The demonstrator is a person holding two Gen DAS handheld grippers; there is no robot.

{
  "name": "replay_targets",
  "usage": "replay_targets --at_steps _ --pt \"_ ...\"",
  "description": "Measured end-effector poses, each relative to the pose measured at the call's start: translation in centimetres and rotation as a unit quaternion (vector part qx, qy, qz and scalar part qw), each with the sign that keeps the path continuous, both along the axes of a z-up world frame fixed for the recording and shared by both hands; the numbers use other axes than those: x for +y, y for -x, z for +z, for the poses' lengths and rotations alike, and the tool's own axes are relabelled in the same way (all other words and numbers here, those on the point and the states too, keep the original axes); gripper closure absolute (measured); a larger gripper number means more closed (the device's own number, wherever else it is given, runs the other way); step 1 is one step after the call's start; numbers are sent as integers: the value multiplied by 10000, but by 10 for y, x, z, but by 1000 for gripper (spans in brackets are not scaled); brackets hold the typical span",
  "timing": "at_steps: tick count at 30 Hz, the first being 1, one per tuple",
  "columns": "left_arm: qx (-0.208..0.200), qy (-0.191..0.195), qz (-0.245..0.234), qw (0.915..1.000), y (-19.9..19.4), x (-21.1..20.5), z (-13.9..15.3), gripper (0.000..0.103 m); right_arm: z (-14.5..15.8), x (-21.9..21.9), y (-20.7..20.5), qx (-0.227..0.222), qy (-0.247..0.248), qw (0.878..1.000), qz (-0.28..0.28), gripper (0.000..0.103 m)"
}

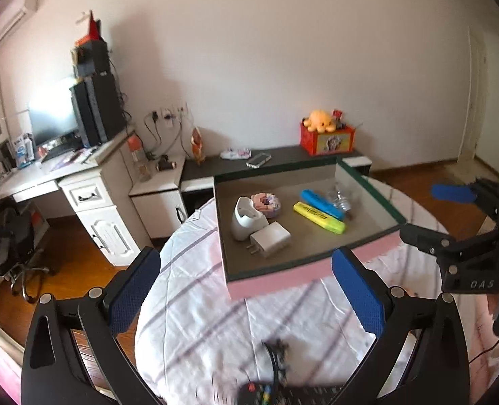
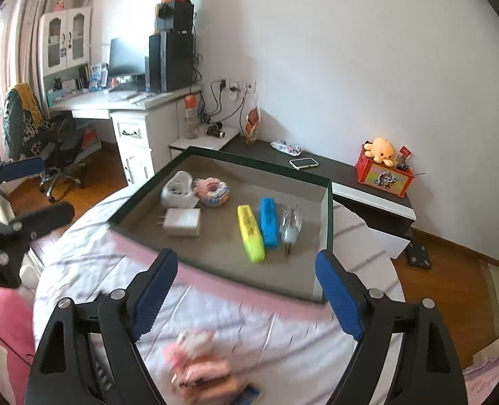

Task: Organize rigid objects
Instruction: 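Withdraw both open tools from the box toward the remaining objects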

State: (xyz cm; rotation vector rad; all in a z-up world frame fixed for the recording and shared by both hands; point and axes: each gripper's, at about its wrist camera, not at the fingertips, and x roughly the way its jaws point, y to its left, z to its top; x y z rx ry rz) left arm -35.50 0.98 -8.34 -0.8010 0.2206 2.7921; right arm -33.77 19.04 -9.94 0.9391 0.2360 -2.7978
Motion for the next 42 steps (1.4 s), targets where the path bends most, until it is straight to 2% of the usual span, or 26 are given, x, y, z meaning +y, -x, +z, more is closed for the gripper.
replay_targets --at_steps 2,3,7,13,17,27,42 --pt "84 -146 -55 9998 -21 -4 4 0 3 -1 -22 102 21 9999 -23 7" --pt "88 -235 -110 9996 -31 -5 6 0 5 -2 -30 157 36 9999 -27 0" --pt "274 -259 -136 9992 -71 -4 9 0 13 -1 -68 430 113 9989 -124 0" --pt "593 -356 330 9971 -116 -7 14 0 15 3 -110 657 210 9964 -491 0" --pt "691 -173 400 9967 -133 -6 14 0 10 5 -127 670 267 9959 -551 0" --pt "724 33 661 9952 -143 -18 13 0 0 10 -142 539 320 9957 -687 0" --pt "320 294 792 9959 -129 -26 -12 0 -27 13 -132 138 261 9969 -736 0"
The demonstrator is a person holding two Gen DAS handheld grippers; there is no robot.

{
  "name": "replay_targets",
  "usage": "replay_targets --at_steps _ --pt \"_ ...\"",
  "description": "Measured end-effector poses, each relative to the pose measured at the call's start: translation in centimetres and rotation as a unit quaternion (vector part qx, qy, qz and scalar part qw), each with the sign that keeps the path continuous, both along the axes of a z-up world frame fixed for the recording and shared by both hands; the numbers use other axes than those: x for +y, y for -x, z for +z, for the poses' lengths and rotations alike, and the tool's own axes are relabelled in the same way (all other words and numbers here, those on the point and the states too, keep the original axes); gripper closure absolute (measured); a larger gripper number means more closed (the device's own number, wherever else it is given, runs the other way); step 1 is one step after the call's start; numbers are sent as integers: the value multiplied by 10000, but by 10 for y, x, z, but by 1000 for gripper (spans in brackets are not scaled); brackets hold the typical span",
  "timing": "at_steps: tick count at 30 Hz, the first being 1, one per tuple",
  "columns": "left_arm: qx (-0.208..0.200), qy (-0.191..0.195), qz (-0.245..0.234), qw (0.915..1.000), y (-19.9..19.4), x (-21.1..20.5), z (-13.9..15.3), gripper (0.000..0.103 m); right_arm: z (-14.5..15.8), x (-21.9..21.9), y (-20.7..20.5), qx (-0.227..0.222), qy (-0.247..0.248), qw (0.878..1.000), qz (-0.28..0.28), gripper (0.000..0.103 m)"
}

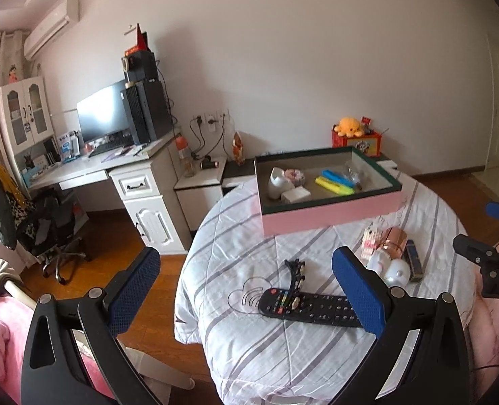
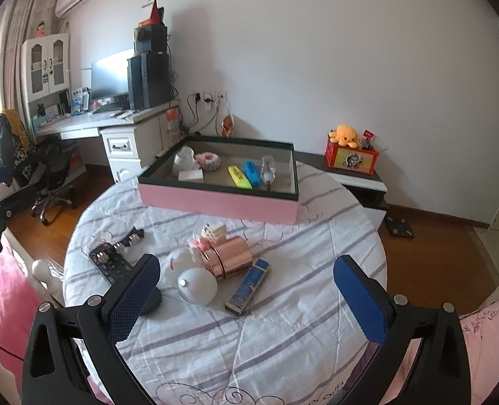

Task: Organize rigid objects
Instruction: 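Withdraw both open tools from the box toward the remaining objects, then grasp the white astronaut figure with the left tool while the right tool grasps the blue box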

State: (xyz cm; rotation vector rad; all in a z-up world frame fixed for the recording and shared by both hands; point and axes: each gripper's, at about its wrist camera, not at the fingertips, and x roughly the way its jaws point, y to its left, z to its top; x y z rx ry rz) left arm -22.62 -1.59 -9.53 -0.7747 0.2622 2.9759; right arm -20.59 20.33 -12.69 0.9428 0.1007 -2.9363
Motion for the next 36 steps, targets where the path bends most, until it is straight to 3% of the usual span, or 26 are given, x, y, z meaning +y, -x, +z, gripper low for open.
replay_targets --at_steps 14,22,25,28,32,36 --pt "-546 228 -48 9982 27 5 -34 0 -68 8 36 -967 -188 9950 -191 0" --pt "-712 198 -200 9971 36 17 -44 0 -88 17 58 -1179 103 9928 -182 0" --pt "-858 108 -434 9953 39 30 -50 0 -98 21 65 -1271 -161 9909 -417 0" --pt "-987 46 -743 9923 41 49 -57 0 -100 31 61 -1205 -140 9915 -477 11" --pt "-1222 -52 -1156 9857 46 79 -70 0 -99 47 58 -1125 170 9929 -339 44" --pt "-1398 91 -1295 9816 56 105 -83 0 -98 56 58 -1111 358 9930 -188 50"
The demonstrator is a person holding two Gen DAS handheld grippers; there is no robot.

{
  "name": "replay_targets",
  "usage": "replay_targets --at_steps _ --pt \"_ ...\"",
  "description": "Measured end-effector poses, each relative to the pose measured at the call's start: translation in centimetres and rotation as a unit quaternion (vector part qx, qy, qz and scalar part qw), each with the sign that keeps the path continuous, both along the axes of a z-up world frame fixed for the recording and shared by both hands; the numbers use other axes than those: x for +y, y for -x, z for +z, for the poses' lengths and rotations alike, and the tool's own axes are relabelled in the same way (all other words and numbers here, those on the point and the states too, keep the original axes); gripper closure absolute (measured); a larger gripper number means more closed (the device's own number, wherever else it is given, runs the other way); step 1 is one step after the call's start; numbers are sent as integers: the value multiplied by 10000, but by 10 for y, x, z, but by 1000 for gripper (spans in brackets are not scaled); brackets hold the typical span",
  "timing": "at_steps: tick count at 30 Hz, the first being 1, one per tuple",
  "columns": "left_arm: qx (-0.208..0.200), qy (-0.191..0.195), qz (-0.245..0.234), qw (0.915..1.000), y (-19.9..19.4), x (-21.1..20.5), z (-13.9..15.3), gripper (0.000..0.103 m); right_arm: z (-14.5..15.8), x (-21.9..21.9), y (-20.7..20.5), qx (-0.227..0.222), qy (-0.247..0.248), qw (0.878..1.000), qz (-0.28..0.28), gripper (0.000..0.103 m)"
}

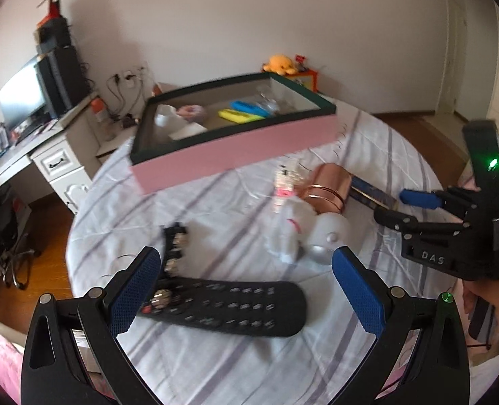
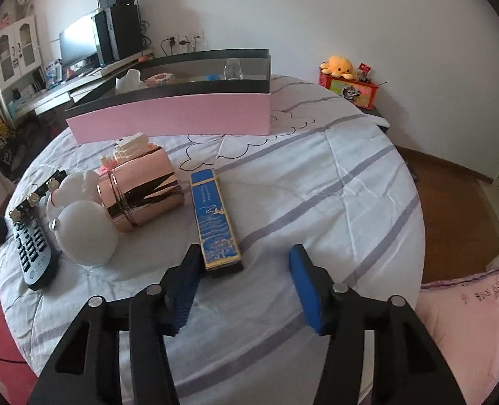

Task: Organize rigid objects
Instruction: 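Grasp the white astronaut figure with the left tool while the right tool grasps the blue box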

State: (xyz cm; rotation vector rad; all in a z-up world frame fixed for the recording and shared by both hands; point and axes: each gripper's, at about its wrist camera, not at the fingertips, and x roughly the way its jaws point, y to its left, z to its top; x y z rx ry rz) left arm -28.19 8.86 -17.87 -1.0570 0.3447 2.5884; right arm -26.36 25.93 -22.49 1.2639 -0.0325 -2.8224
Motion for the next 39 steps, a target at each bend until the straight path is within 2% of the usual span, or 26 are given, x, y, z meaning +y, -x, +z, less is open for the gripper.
replay_targets --at_steps 9,13,14,15,16,22,28,30,34,37,39 --pt "-494 5 -321 9983 22 32 -30 0 -3 0 8 56 -22 9998 210 47" --pt "-526 44 -376 9979 29 40 -38 1 -4 -2 9 55 -4 9994 335 37" --pt "-501 -10 -392 9980 30 40 -39 2 -4 -4 9 61 -17 9994 341 35" --pt "-491 -104 -440 9978 31 39 -39 13 -5 -5 9 74 -36 9994 336 34" --pt "-544 -203 -533 9969 31 38 -40 29 -5 -5 9 85 -39 9994 330 33" --pt "-565 -278 -395 9972 31 25 -38 29 -3 -10 15 133 -210 9995 199 33" --pt "-535 -419 -102 9976 36 -1 -34 29 -2 -20 33 147 -451 9982 377 33" --pt "-531 -488 -79 9974 36 -8 -33 29 -3 -20 37 106 -410 9979 482 42" --pt "-519 -617 -53 9967 33 -17 -29 29 -1 -23 36 124 -374 9971 644 81" --pt "-401 -646 10 9971 31 -22 -23 29 0 -29 30 147 -542 9968 563 82" --pt "-323 -698 5 9970 29 -25 -19 30 1 -29 27 140 -473 9974 528 82"
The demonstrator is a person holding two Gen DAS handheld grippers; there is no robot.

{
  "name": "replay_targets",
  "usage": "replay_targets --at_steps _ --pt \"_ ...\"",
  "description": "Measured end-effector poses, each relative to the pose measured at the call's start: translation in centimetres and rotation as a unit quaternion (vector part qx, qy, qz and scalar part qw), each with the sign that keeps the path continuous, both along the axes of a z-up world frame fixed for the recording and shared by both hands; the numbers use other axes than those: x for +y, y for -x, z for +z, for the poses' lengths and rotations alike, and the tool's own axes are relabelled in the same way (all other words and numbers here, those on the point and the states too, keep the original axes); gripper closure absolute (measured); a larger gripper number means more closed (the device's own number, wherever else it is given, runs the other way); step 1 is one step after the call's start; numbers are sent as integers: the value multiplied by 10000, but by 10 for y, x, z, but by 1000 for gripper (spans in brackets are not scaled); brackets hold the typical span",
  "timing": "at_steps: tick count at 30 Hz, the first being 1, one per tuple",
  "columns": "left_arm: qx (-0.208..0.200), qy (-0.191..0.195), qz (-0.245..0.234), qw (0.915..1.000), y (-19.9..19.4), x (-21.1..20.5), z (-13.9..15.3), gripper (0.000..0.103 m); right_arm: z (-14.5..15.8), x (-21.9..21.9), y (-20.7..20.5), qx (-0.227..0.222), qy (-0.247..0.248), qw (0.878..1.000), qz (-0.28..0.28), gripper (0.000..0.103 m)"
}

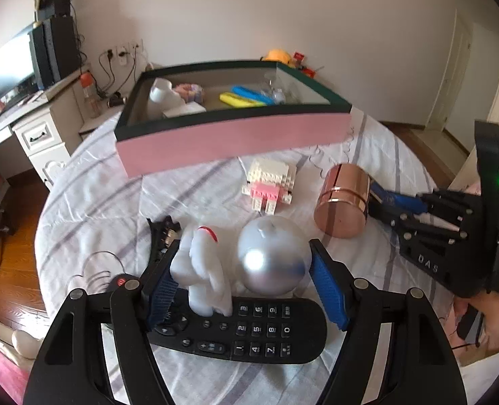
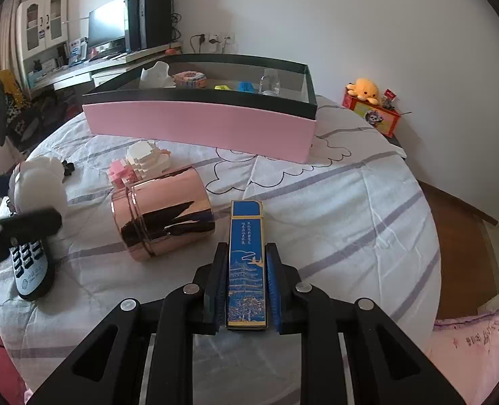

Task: Organize rigid objects
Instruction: 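Carry the astronaut figure and blue box into the pink box and release both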

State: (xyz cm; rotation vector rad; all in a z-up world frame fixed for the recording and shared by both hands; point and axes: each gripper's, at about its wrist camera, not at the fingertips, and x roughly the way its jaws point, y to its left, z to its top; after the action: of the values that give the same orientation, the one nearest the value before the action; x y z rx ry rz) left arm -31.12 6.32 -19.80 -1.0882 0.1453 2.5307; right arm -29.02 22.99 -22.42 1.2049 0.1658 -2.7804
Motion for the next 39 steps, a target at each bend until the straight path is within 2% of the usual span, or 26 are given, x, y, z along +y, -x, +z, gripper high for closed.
replay_targets --at_steps 8,17,23,29,34,39 --pt "242 -99 58 9996 -11 -15 18 30 18 2 -14 77 191 9998 -36 82" --pt "887 -20 414 9952 -26 -25 56 30 73 -18 -33 714 152 9971 211 82" --pt "1354 44 646 9887 -39 -37 88 30 112 -34 -39 1121 104 9927 424 82" --pt "1727 148 999 9798 -50 -55 113 30 136 -48 -38 1393 82 9885 586 82" --pt "1997 312 1385 9695 -51 -69 129 30 146 -56 -32 1508 92 9861 689 82" --pt "2079 395 1530 9653 -42 -74 135 30 151 -64 -26 1555 73 9846 792 82"
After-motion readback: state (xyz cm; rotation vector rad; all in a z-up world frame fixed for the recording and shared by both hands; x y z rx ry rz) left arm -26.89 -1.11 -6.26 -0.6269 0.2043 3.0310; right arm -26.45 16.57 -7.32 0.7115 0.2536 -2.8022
